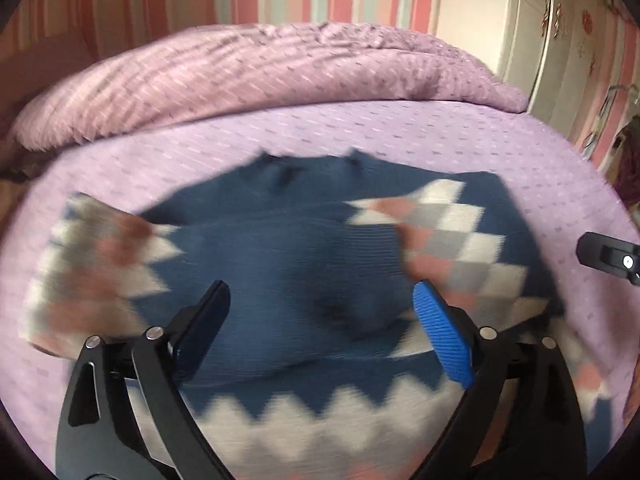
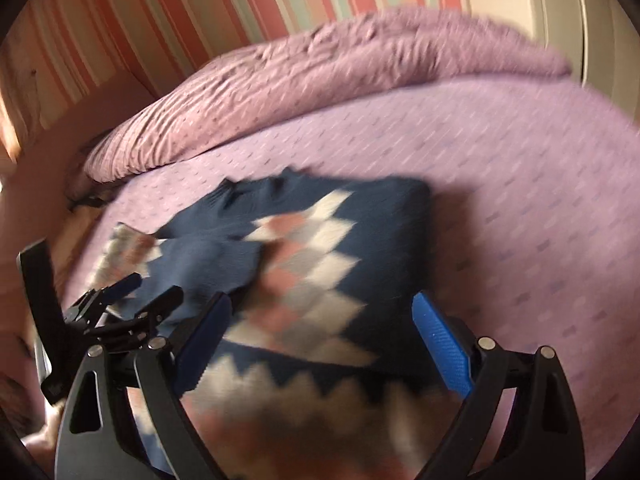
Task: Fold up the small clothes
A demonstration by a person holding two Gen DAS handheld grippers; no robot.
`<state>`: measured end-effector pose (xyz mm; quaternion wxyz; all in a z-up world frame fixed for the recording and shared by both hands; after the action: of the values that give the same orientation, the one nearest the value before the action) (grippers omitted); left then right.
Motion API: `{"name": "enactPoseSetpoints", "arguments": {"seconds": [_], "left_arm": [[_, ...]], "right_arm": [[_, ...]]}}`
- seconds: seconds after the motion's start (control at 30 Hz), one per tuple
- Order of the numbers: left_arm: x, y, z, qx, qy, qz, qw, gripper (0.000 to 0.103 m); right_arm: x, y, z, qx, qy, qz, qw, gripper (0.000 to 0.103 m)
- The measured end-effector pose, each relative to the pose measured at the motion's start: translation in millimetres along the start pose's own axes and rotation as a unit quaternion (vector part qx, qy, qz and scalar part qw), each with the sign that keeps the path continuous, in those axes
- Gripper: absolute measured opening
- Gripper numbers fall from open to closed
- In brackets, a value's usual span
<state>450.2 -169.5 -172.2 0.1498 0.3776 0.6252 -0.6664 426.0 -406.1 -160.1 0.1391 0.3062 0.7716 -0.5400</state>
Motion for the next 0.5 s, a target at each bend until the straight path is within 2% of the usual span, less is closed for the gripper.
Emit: {"name": "enactPoseSetpoints", "arguments": {"seconds": [0.13,0.3,0.4,0.5], "left_arm": [[5,-18,-47,-0.050,0.022,0.011,0.9985,0.093],[17,-36,-108,-0.081,0.005,0.016,0.9966,0.094],[27,-41,-132,-0.087,-0.007,0.011,0.9961,0.095],[35,-45,-149,-0.092,-0.015,0.013,0.9955,0.095]], "right_arm": [[12,41,-26,-0.059,0.048,-0.066,0.995,0.092],[26,83,-58,-0.062,0.056,-0.112,0.990,0.091],[32,100,-71,-0.046,0.055,-0.125,0.990,0.086],[36,112,-82,-0.053,0.062,-0.133,0.988,0.085]]}}
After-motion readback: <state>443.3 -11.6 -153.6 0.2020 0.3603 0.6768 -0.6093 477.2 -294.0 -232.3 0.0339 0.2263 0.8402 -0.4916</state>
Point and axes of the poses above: each gripper's, at about its wrist camera, not at the fingertips, and y roughly the way its jaws point, z to its right, x to its underside, the point moved 3 cm from there along y, roughly the way its jaws point, and after that the axes turned 5 degrees about y, right-handed, at the moved point
